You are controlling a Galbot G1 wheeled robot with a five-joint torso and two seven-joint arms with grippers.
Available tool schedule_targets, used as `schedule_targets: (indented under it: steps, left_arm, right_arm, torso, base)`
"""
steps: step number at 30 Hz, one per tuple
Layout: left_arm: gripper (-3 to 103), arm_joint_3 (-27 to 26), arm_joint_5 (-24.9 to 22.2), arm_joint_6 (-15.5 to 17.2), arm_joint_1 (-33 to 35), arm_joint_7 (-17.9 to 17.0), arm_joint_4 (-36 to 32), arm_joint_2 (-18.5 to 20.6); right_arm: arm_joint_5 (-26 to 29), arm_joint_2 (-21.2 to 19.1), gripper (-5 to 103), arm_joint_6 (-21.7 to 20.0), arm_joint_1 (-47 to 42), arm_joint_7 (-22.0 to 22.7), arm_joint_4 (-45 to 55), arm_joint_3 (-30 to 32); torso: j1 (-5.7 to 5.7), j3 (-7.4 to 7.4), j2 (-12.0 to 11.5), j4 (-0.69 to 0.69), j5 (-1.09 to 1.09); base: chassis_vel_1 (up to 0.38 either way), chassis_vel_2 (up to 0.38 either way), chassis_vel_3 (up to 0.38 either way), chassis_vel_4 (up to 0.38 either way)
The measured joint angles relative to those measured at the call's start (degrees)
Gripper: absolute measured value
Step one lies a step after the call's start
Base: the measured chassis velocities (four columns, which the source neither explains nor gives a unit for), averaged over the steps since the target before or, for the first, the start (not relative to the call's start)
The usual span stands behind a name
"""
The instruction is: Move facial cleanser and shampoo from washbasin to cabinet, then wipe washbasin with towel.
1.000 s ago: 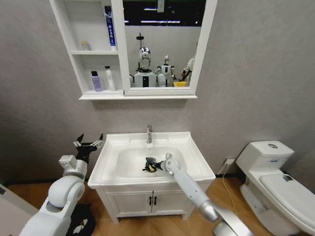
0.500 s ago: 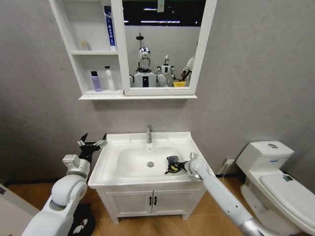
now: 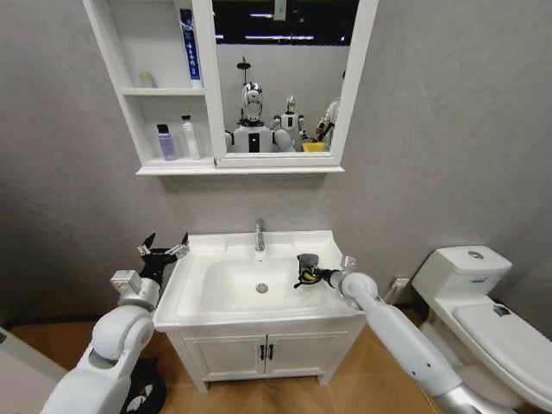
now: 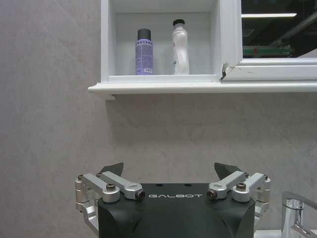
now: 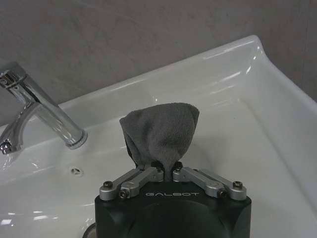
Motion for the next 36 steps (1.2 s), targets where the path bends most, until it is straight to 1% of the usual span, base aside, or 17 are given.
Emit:
schedule_targets:
  steps: [5,9,12,13,14,16,17,18,19,20,21,24,25,27,28,31,36]
  left_arm:
    - [100,-0.21,-0.19,0.02,-0.17,0.00,-0.54,0.02]
    - [100,-0.45,-0.47,0.31,-0.13,-0.02,-1.02,0.05]
    - [100,-0.54,-0.48,0.33,-0.20,-0.02,-1.08,-0.02]
    - [100,-0.62,-0.48,0.34,-0.21,-0.02,-1.18,-0.04]
    - [100,-0.62,-0.48,0.34,-0.21,-0.02,-1.18,-0.04]
    - [100,-0.90,-0.52,0.34,-0.16,-0.03,-1.40,-0.04]
    - [100,-0.90,-0.52,0.34,-0.16,-0.03,-1.40,-0.04]
    - [100,-1.09,-0.52,0.34,-0.05,-0.03,-1.51,-0.04]
    - [100,-1.22,-0.52,0.34,0.08,-0.04,-1.56,-0.05]
    - [100,-1.25,-0.51,0.34,0.27,-0.02,-1.64,-0.13]
    - [100,-1.25,-0.51,0.34,0.27,-0.02,-1.64,-0.13]
    - [100,-1.09,-0.27,0.33,0.74,0.09,-1.95,-0.47]
    - [100,-1.09,-0.27,0.33,0.74,0.09,-1.95,-0.47]
    - [100,-0.99,-0.19,0.33,0.88,0.12,-2.25,-0.51]
    - [100,-0.99,-0.19,0.33,0.93,0.12,-2.40,-0.50]
    - [100,-1.08,-0.19,0.33,1.06,0.13,-2.71,-0.39]
    - [100,-1.38,-0.21,0.33,1.56,0.09,-3.06,-0.28]
  right_arm:
    - [0.59,-1.31,3,-0.30,4.06,1.51,-1.56,0.27]
    - [3.15,-2.74,3,-1.74,6.01,4.55,-3.16,0.02]
    - [4.34,-3.22,3,-3.25,6.31,4.14,-4.70,0.69]
    - [4.45,-3.57,3,-4.72,6.33,2.24,-5.64,1.61]
    - [4.45,-3.57,3,-4.72,6.33,2.24,-5.64,1.61]
    - [1.32,-4.33,3,-6.30,6.33,-3.43,-7.60,2.98]
    - [1.32,-4.33,3,-6.30,6.33,-3.43,-7.60,2.98]
    - [-1.98,-4.77,3,-6.46,6.33,-7.09,-8.87,3.66]
    - [-4.21,-5.04,3,-6.47,6.41,-9.31,-9.80,4.09]
    - [-6.12,-5.19,3,-6.47,6.65,-11.12,-10.73,4.37]
    - [-6.12,-5.19,3,-6.47,6.65,-11.12,-10.73,4.37]
    - [-12.52,-5.39,3,-4.50,7.52,-18.68,-13.80,4.50]
    - [-12.52,-5.39,3,-4.50,7.52,-18.68,-13.80,4.50]
    - [-15.70,-5.33,3,-2.10,8.39,-23.22,-15.97,3.91]
    - [-16.35,-5.20,3,-1.05,8.78,-24.46,-16.73,3.52]
    - [-16.90,-4.70,3,0.24,9.45,-25.21,-17.78,2.65]
    - [-16.86,-3.22,3,0.98,10.42,-23.29,-19.50,0.89]
  torso:
    - [0.00,0.00,0.00,0.01,0.00]
    - [0.00,0.00,0.00,0.00,0.00]
    - [0.00,0.00,0.00,0.00,0.01]
    - [0.00,0.00,0.00,0.00,0.00]
    - [0.00,0.00,0.00,0.00,0.00]
    - [0.00,0.00,0.01,0.00,0.01]
    - [0.00,0.00,0.01,0.00,0.01]
    - [0.00,0.00,0.00,0.00,0.01]
    - [0.00,0.00,0.01,-0.01,0.01]
    - [0.00,0.00,0.00,-0.02,0.01]
    - [0.00,0.00,0.00,-0.02,0.01]
    - [0.00,-0.01,0.01,0.01,0.00]
    - [0.00,-0.01,0.01,0.01,0.00]
    - [0.00,0.00,0.00,0.00,0.00]
    - [-0.01,-0.01,0.01,0.00,-0.01]
    - [-0.01,0.00,0.01,0.00,0.00]
    - [-0.01,0.00,0.00,0.01,-0.01]
  base:
    - [0.000,0.000,0.000,0.000]
    - [0.000,0.000,0.000,0.000]
    - [0.000,0.000,0.000,0.000]
    - [0.000,0.000,0.000,0.000]
    - [0.000,0.000,0.000,0.000]
    - [0.000,0.000,0.000,0.000]
    - [0.000,0.000,0.000,0.000]
    - [0.000,0.000,0.000,0.000]
    - [0.000,0.000,0.000,0.000]
    - [0.000,0.000,0.000,0.000]
    - [0.000,0.000,0.000,0.000]
    - [0.000,0.000,0.000,0.000]
    - [0.000,0.000,0.000,0.000]
    - [0.000,0.000,0.000,0.000]
    - [0.000,0.000,0.000,0.000]
    - [0.000,0.000,0.000,0.000]
    - [0.000,0.000,0.000,0.000]
